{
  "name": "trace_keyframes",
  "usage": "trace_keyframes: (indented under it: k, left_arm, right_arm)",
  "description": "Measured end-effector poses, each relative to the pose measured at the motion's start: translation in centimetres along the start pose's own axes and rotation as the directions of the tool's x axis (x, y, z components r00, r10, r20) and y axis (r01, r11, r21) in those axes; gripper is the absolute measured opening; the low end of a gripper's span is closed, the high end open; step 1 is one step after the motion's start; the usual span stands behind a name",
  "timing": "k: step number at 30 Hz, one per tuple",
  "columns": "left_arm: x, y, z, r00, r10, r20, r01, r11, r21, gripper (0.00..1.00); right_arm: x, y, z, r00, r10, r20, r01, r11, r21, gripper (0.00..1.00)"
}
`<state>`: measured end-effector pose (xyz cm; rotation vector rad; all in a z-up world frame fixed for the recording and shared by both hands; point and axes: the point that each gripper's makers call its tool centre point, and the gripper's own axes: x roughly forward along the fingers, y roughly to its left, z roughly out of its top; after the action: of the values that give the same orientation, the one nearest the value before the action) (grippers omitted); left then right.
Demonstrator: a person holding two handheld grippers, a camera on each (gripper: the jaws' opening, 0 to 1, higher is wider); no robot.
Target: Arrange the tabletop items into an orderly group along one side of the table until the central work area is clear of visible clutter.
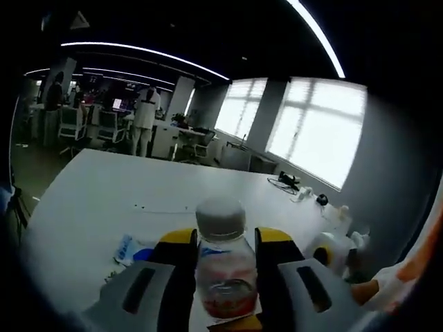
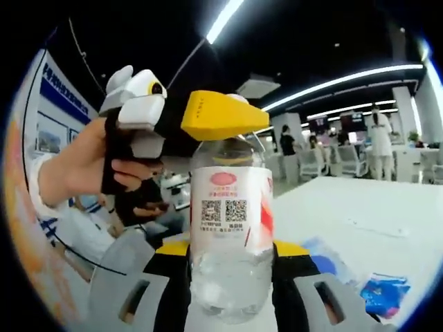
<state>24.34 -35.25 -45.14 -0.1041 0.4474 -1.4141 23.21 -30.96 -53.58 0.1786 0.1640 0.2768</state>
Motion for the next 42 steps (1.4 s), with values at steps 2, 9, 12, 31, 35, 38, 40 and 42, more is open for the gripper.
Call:
trace_keyframes:
  k: [2, 9, 12, 31, 35, 38, 40, 42]
  left_arm:
    - [0.0, 0.0, -0.3, 1.000, -0.004, -0.008, 0.004, 1.000, 0.002, 0.29]
    - [-0.2, 1.5, -0.9, 0.999, 0.023, -0.035, -0.022, 0.999, 0.037, 0.28]
    - [-0.3, 2.8, -0.9, 0.998, 0.040, -0.039, -0.038, 0.998, 0.046, 0.28]
    - [-0.3, 14.2, 3.0, 0.982, 0.190, 0.004, -0.190, 0.979, 0.074, 0.28]
    - [0.3, 16.7, 2.9, 0.977, 0.215, 0.004, -0.215, 0.975, 0.064, 0.28]
    - [0.9, 18.2, 2.6, 0.976, 0.219, 0.004, -0.219, 0.973, 0.067, 0.28]
    - [1.3, 19.2, 2.4, 0.974, 0.227, -0.005, -0.226, 0.972, 0.061, 0.28]
    - [1.6, 20.0, 2.1, 0.972, 0.232, -0.019, -0.231, 0.972, 0.046, 0.28]
  right_arm:
    - [-0.1, 0.1, -0.3, 1.000, 0.011, -0.007, -0.010, 0.999, 0.045, 0.44]
    - [-1.5, -0.9, -0.8, 0.999, -0.033, 0.001, 0.032, 0.997, 0.073, 0.45]
    - [-2.4, -1.6, -1.4, 0.998, -0.060, -0.010, 0.061, 0.994, 0.092, 0.45]
    - [-10.0, -3.9, -7.7, 0.961, -0.253, -0.113, 0.274, 0.929, 0.249, 0.45]
    - [-10.1, -4.0, -8.2, 0.956, -0.264, -0.131, 0.291, 0.913, 0.285, 0.47]
    - [-10.0, -4.1, -8.2, 0.954, -0.272, -0.129, 0.298, 0.910, 0.289, 0.47]
    - [-10.0, -4.1, -8.2, 0.952, -0.275, -0.133, 0.303, 0.908, 0.291, 0.47]
    - [-10.2, -4.2, -8.3, 0.949, -0.283, -0.139, 0.312, 0.903, 0.295, 0.47]
